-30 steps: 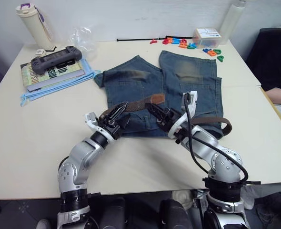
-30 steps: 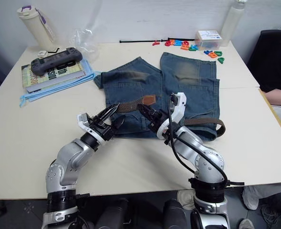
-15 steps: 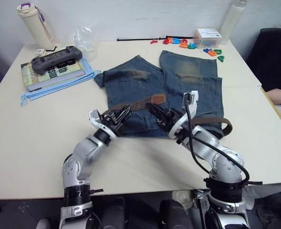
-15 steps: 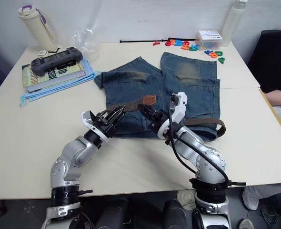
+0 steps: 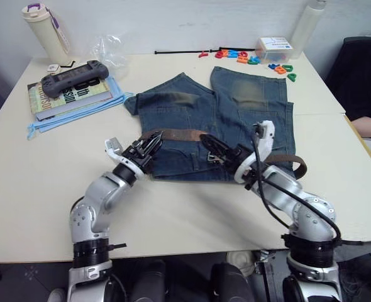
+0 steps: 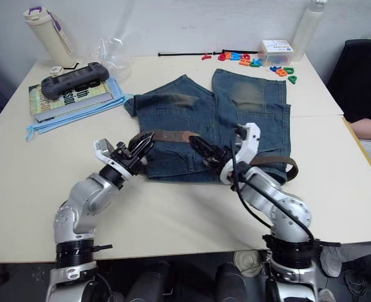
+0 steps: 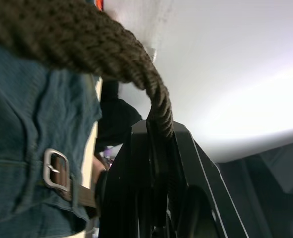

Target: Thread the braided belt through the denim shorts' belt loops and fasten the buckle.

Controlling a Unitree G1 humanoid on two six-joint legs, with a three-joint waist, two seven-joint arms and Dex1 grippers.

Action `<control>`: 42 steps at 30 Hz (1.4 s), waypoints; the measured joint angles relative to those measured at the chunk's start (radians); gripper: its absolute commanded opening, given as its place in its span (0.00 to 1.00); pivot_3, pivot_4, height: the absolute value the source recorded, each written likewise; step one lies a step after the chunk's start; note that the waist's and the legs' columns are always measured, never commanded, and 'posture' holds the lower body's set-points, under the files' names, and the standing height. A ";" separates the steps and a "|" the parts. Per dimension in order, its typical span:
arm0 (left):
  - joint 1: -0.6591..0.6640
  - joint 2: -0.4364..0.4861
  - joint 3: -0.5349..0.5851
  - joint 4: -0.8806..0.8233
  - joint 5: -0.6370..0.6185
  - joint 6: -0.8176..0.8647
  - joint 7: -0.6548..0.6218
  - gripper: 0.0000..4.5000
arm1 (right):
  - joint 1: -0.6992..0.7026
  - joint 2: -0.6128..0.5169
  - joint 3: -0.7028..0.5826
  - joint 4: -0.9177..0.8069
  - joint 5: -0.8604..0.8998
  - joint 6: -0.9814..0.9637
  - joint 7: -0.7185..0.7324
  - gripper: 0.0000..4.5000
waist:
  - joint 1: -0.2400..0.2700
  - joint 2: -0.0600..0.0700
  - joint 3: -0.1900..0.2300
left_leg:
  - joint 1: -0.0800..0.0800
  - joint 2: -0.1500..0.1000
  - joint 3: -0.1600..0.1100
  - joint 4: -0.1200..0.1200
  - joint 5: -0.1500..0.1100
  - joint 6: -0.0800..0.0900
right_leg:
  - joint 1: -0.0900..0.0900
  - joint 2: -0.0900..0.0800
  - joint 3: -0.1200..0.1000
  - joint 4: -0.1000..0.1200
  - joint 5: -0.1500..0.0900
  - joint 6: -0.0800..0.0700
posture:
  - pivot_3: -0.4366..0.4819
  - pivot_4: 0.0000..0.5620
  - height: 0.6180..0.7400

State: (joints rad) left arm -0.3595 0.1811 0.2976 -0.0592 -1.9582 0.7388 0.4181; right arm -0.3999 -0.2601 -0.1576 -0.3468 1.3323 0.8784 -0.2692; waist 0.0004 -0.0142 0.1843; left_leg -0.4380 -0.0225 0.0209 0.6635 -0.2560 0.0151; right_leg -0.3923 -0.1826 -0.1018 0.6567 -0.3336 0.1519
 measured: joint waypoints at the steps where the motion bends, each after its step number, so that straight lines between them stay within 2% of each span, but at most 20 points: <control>1: 0.000 0.011 -0.002 0.001 0.000 0.002 0.002 0.00 | 0.002 -0.026 -0.002 -0.001 -0.009 0.005 0.010 0.99 | 0.000 0.000 0.000 | 0.000 0.000 0.000 0.000 0.000 0.000 | 0.000 0.000 0.000 0.000 0.000 0.000 | 0.48 0.27 0.54; 2: 0.001 0.016 -0.004 0.002 0.000 0.004 0.003 0.00 | 0.003 -0.041 -0.001 -0.003 -0.015 0.009 0.021 0.99 | 0.000 0.000 0.000 | 0.000 0.000 0.000 0.000 0.000 0.000 | 0.000 0.000 0.000 0.000 0.000 0.000 | 0.48 0.27 0.54; 7: 0.016 0.065 -0.020 0.023 0.002 0.025 0.008 0.00 | 0.033 -0.282 0.106 -0.116 -0.225 0.016 0.242 0.99 | 0.001 0.000 0.000 | 0.000 0.000 0.000 -0.001 0.000 0.000 | 0.000 0.000 0.000 -0.002 0.000 0.000 | 0.48 0.27 0.54; 9: 0.019 0.069 -0.024 0.036 0.007 0.025 0.008 0.00 | 0.033 -0.339 0.148 -0.154 -0.321 -0.009 0.344 0.99 | 0.001 -0.001 0.001 | 0.000 0.000 0.001 0.000 -0.001 0.000 | 0.000 0.000 0.000 -0.002 0.000 0.000 | 0.48 0.27 0.54; 13: 0.025 0.092 -0.024 0.046 0.034 0.032 0.002 0.00 | 0.038 -0.407 0.177 -0.166 -0.426 -0.032 0.454 0.99 | 0.006 -0.003 0.002 | 0.000 0.000 0.000 0.000 -0.001 0.000 | 0.001 0.000 0.000 -0.003 0.000 0.000 | 0.48 0.27 0.54; 21: 0.054 0.125 -0.025 0.073 0.112 0.060 -0.022 0.00 | 0.057 -0.406 0.186 -0.165 -0.536 -0.043 0.523 0.99 | 0.024 -0.004 0.002 | 0.001 0.000 0.000 0.000 -0.001 -0.001 | 0.002 0.000 -0.001 -0.007 0.000 0.001 | 0.48 0.27 0.54; 27: 0.049 0.132 -0.038 0.077 0.162 0.077 -0.044 0.00 | 0.057 -0.377 0.183 -0.166 -0.544 -0.043 0.532 0.99 | 0.026 -0.004 0.003 | 0.000 0.000 0.000 0.000 -0.001 -0.001 | 0.003 0.000 -0.002 -0.011 0.001 0.001 | 0.48 0.27 0.54; 31: 0.002 0.138 -0.087 0.103 0.273 0.111 -0.083 0.00 | 0.057 -0.359 0.176 -0.202 -0.543 -0.025 0.532 0.99 | 0.027 -0.004 0.003 | 0.000 0.000 -0.001 0.000 -0.001 -0.001 | 0.004 0.000 -0.002 -0.011 0.001 0.002 | 0.48 0.27 0.54; 42: -0.038 0.149 -0.079 0.108 0.359 0.153 -0.103 0.00 | 0.065 -0.337 0.147 -0.230 -0.544 0.004 0.515 0.99 | 0.024 -0.005 0.003 | 0.001 0.000 -0.001 0.000 -0.002 -0.001 | 0.004 0.000 -0.002 -0.011 0.001 0.002 | 0.48 0.27 0.54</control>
State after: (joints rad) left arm -0.3977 0.3303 0.2187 0.0489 -1.5993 0.8915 0.3149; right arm -0.3345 -0.5967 -0.0106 -0.5770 0.7886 0.8825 0.2460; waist 0.0248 -0.0188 0.1870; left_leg -0.4374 -0.0224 0.0201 0.6630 -0.2576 0.0137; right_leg -0.3885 -0.1821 -0.1042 0.6458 -0.3322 0.1538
